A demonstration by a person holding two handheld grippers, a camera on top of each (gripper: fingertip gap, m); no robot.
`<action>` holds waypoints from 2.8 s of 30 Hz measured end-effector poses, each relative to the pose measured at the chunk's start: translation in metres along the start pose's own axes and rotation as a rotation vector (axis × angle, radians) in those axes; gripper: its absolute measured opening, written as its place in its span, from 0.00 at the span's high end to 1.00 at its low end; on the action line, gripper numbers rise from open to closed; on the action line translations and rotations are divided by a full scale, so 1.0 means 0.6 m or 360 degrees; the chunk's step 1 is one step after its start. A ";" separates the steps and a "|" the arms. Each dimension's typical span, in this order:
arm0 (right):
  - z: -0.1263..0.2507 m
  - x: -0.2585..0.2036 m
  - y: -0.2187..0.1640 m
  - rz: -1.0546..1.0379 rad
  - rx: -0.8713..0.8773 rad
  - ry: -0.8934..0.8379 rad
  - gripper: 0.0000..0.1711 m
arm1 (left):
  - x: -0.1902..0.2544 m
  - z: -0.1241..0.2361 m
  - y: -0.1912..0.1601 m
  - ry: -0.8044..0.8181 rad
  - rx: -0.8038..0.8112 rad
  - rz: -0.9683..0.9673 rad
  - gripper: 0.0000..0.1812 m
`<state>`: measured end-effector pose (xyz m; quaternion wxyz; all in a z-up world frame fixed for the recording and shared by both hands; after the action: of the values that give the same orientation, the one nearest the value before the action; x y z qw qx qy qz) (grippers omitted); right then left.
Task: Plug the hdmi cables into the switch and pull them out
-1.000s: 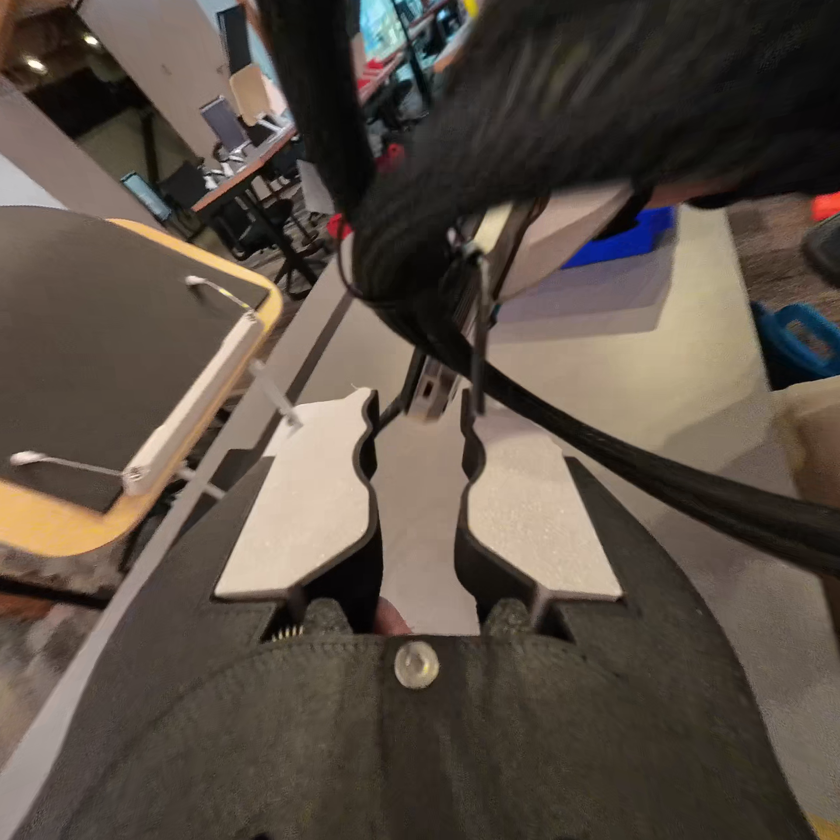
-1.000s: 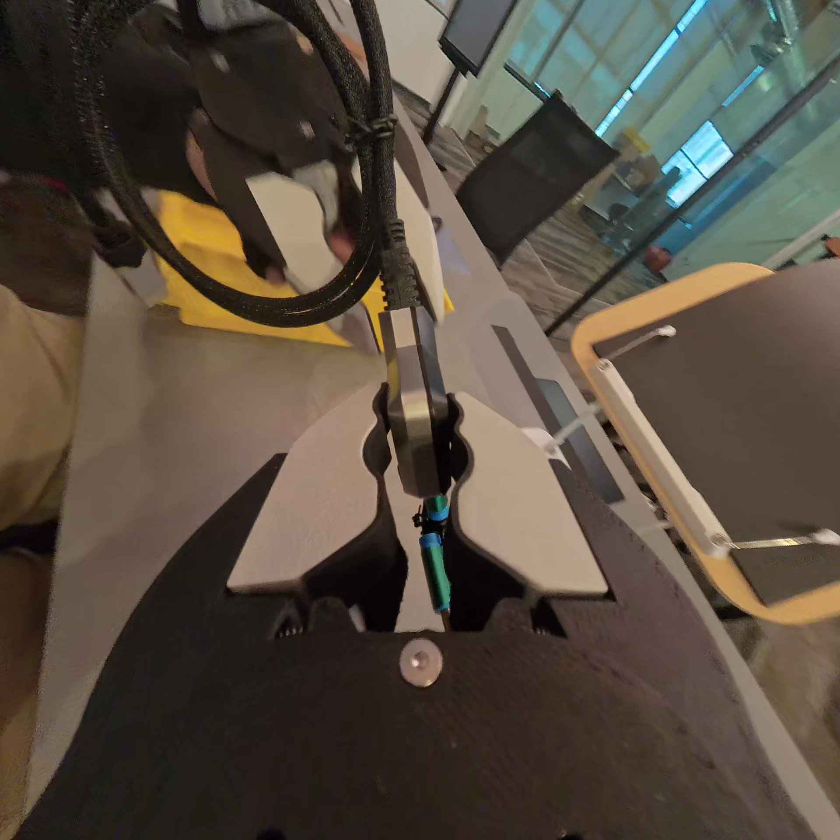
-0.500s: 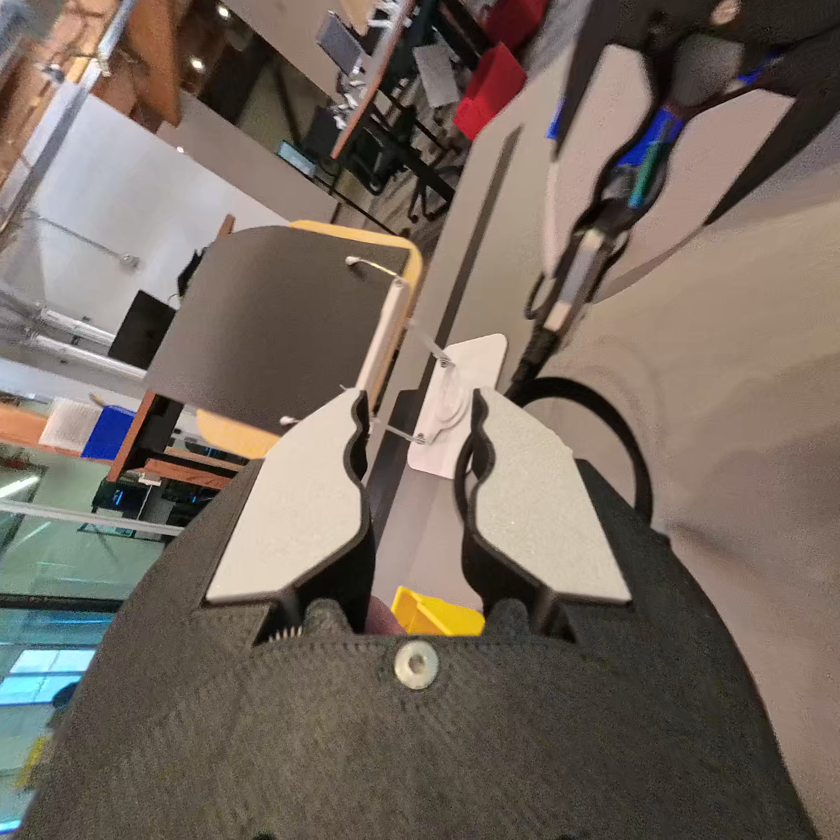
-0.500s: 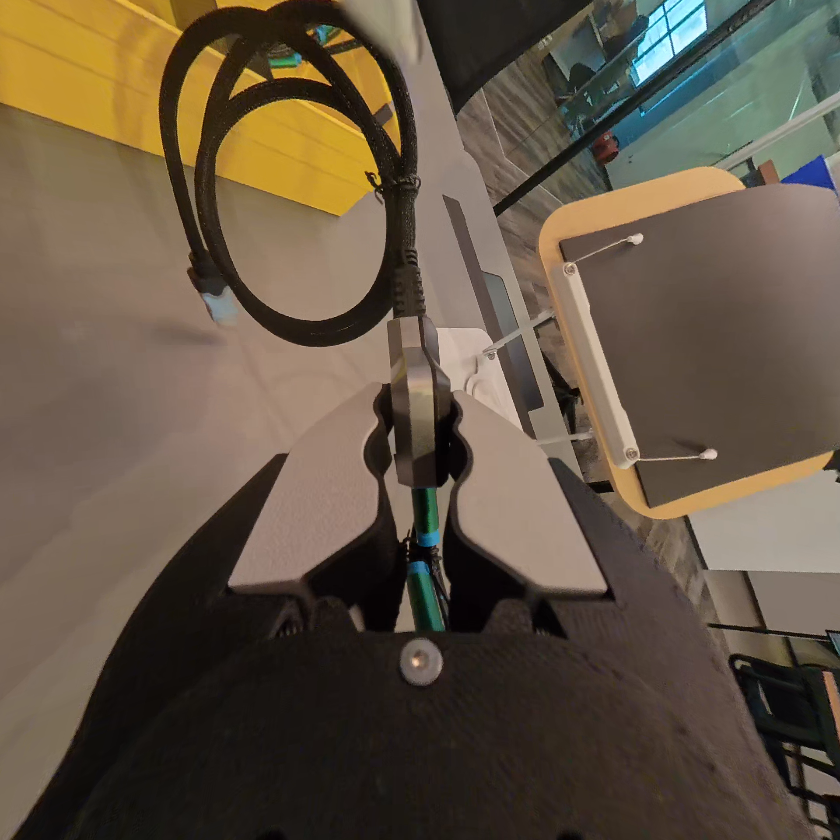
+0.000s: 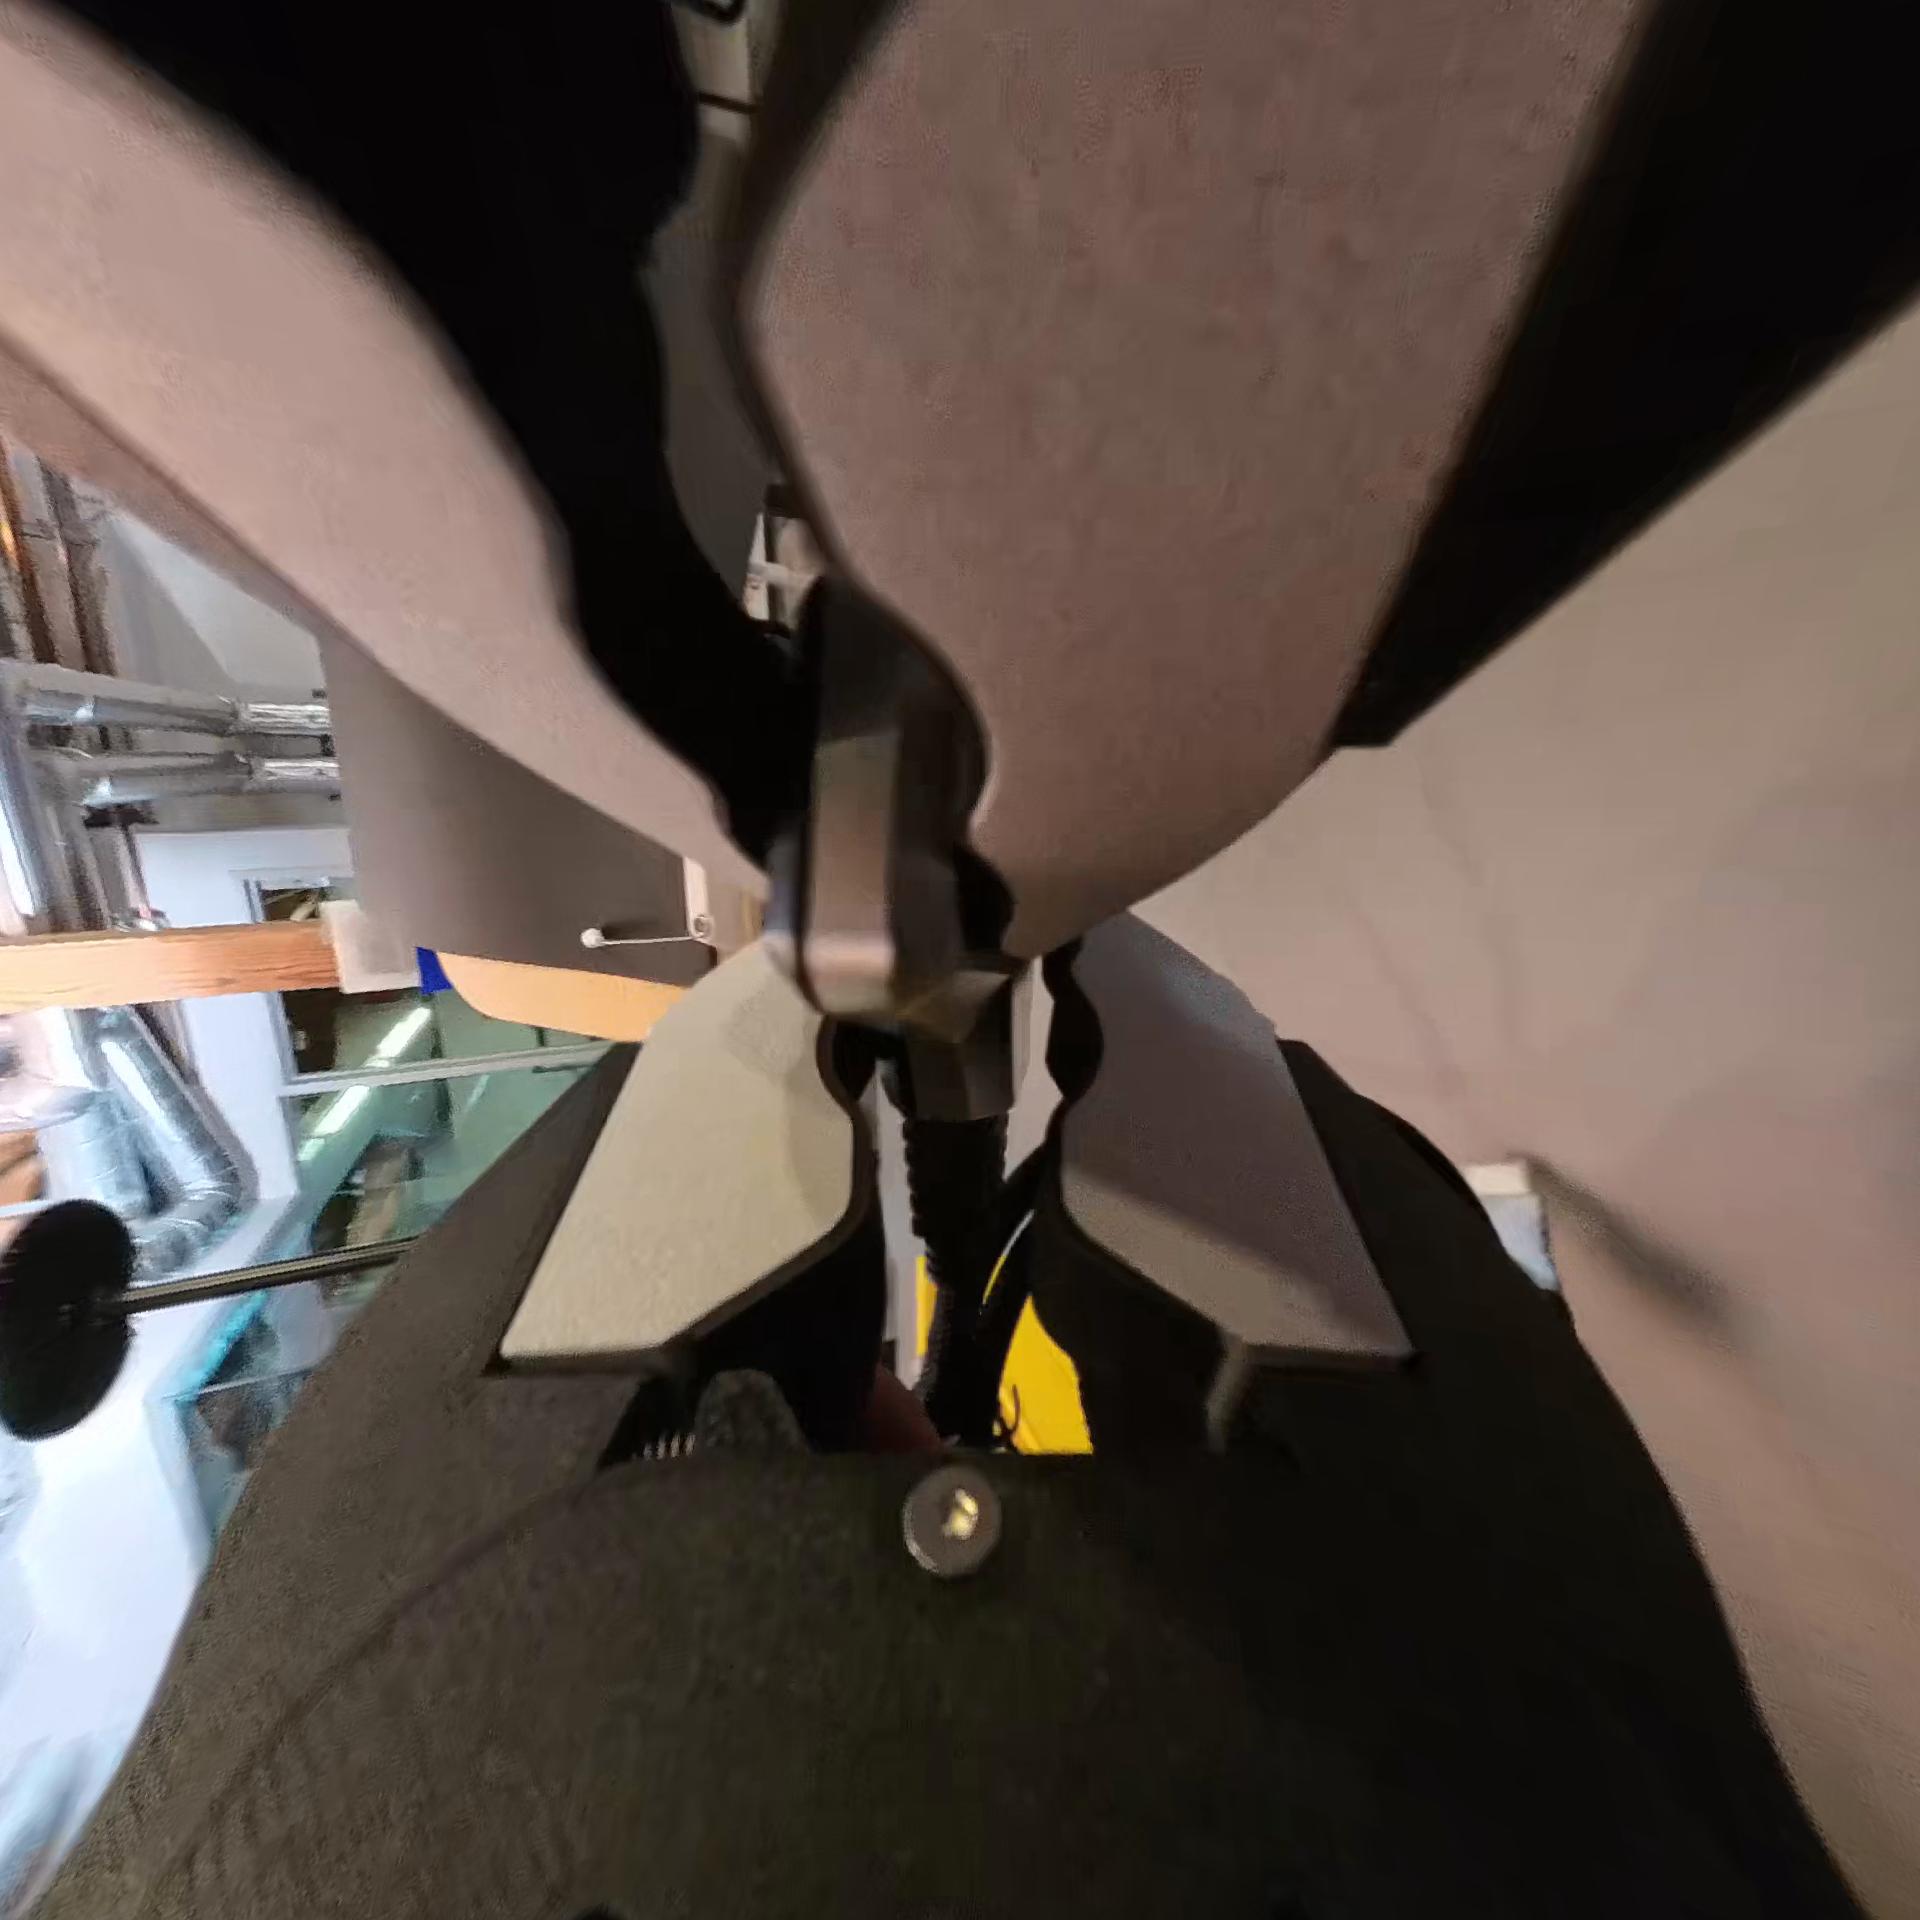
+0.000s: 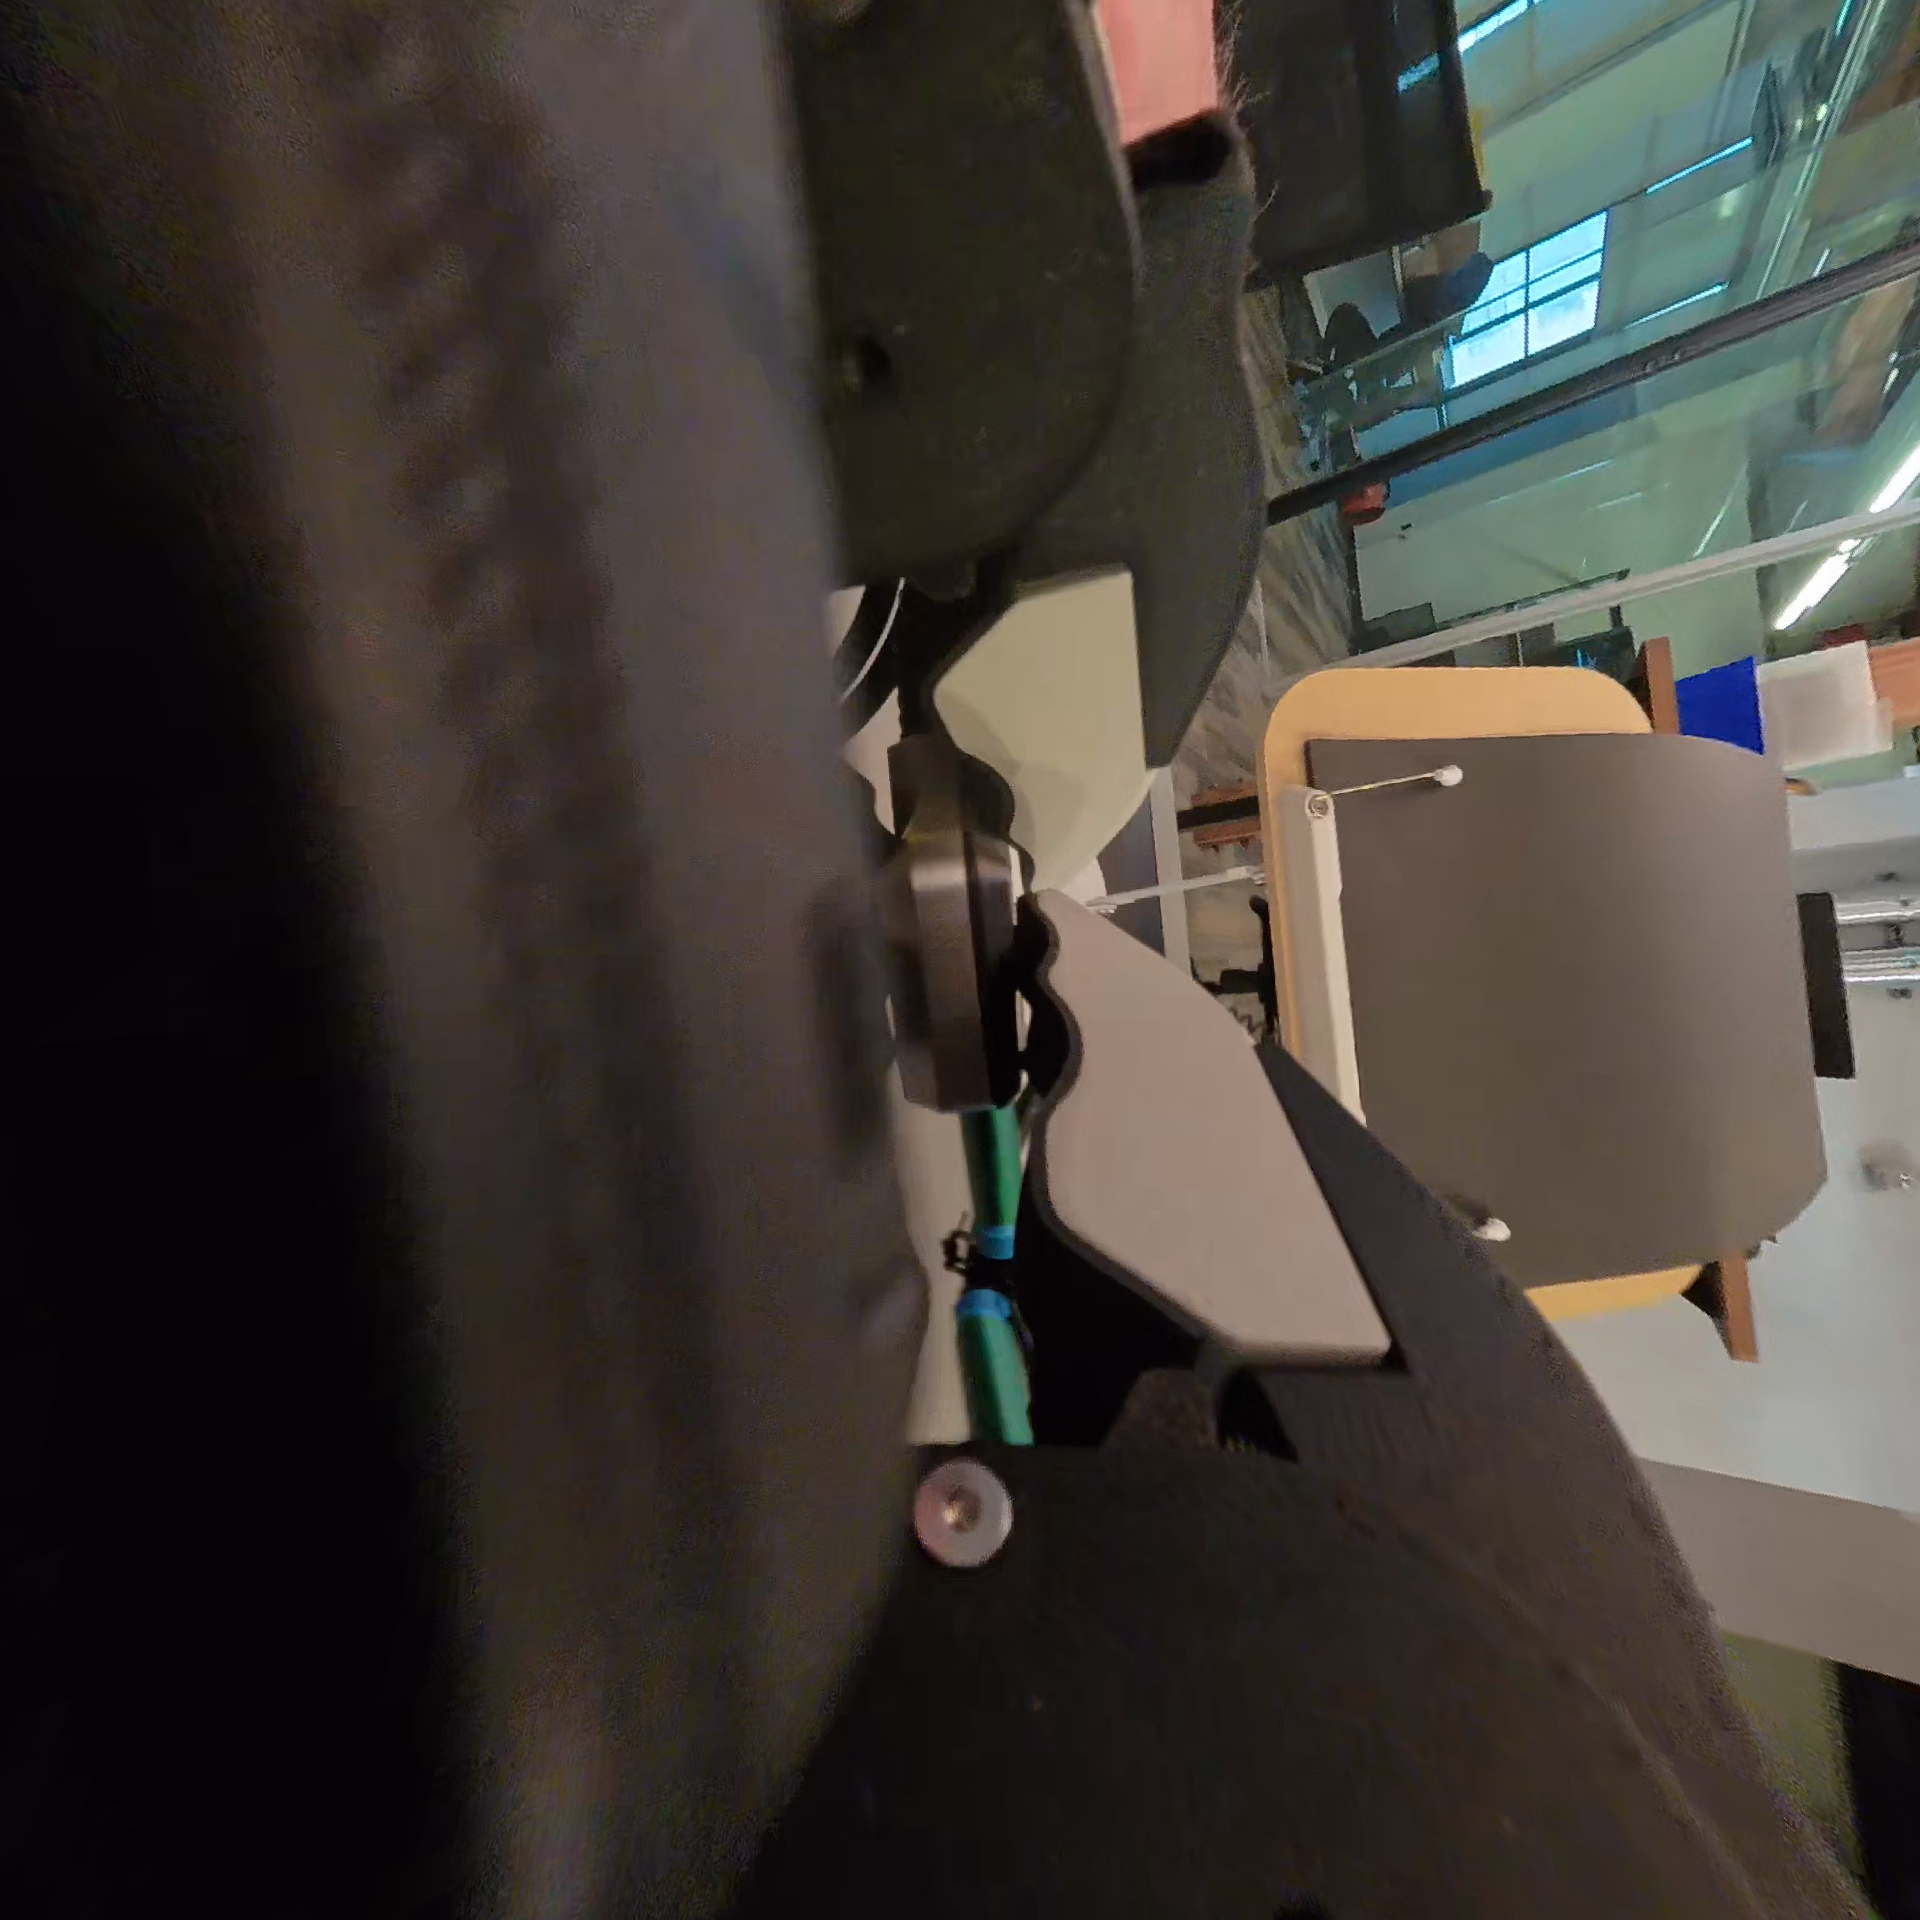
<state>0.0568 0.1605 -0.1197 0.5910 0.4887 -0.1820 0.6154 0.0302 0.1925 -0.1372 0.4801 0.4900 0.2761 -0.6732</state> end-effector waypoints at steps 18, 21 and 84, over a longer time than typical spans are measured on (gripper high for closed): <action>-0.009 0.007 -0.057 0.0054 -0.0118 -0.0016 0.94 | 0.004 -0.005 -0.022 -0.0077 0.0015 0.0035 0.87; -0.009 0.000 -0.059 0.0061 -0.0090 0.0032 0.94 | 0.010 -0.003 -0.020 -0.0143 0.0021 0.0015 0.87; 0.108 0.098 -0.152 -0.0360 -0.0174 0.0100 0.94 | -0.047 0.042 -0.036 -0.0316 0.0155 0.0310 0.88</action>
<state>0.1744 0.1622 -0.0744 0.6878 0.4537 -0.1403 0.5490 0.0020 0.1902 -0.1037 0.5439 0.4682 0.1454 -0.6811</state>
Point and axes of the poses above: each gripper's, where its closed fingertips meet, z back along the fingers, y out of its top, x = y × z across the jaws, the point moved 3 cm from there along z, back along the fingers, and after that the axes turned 5 degrees about -x, right-handed, at the moved point
